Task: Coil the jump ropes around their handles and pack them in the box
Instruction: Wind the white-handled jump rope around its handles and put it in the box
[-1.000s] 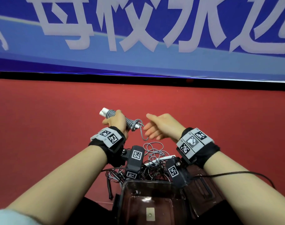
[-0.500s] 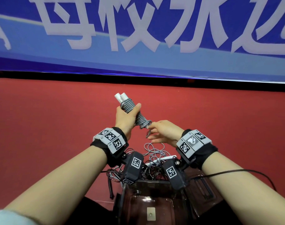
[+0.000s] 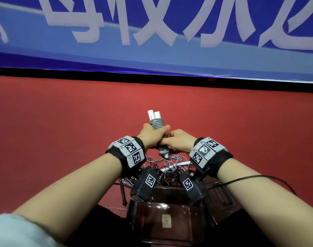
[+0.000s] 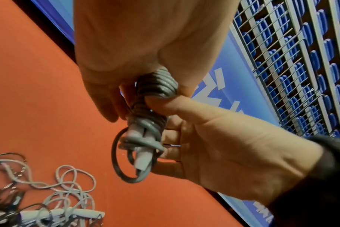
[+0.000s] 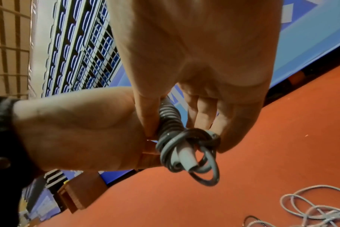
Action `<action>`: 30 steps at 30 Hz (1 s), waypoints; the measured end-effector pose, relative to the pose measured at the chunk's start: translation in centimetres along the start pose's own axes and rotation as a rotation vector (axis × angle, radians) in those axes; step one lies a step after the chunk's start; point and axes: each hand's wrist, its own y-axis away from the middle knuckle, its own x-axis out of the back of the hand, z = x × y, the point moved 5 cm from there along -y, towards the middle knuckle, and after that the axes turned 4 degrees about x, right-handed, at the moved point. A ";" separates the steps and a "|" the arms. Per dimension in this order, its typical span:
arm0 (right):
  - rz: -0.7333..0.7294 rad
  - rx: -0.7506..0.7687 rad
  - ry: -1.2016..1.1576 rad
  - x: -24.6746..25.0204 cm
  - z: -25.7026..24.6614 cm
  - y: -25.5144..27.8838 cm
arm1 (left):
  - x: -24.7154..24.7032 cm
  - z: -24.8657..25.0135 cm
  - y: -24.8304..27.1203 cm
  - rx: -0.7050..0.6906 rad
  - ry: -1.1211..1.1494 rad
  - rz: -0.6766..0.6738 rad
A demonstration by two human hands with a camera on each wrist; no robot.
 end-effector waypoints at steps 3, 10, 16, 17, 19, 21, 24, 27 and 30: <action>-0.045 -0.028 0.099 -1.1 1.0 -0.5 | -0.4 -0.7 1.1 0.056 -0.098 -0.081; -0.084 -0.116 0.205 -5.1 6.4 -1.0 | 2.8 -1.6 0.8 0.167 -0.002 0.072; -0.312 -0.192 0.442 -12.2 12.1 0.1 | 5.7 -2.3 0.6 0.238 0.012 0.104; -0.369 -0.213 0.488 -13.2 12.9 0.4 | 6.0 -2.5 0.6 0.259 0.039 0.095; -0.423 -0.249 0.566 -14.9 14.8 0.4 | 6.6 -2.7 0.6 0.300 0.083 0.080; -0.426 -0.291 0.614 -16.0 16.6 0.3 | 7.1 -2.8 0.6 0.304 0.099 0.081; -0.422 -0.324 0.649 -17.4 20.2 -1.8 | 7.8 -2.8 0.5 0.316 0.119 0.096; -0.427 -0.366 0.615 -18.5 23.2 -3.9 | 8.6 -2.8 0.2 0.314 0.139 0.124; -0.439 -0.378 0.588 -19.0 22.5 -3.7 | 9.3 -2.8 -0.3 0.310 0.136 0.153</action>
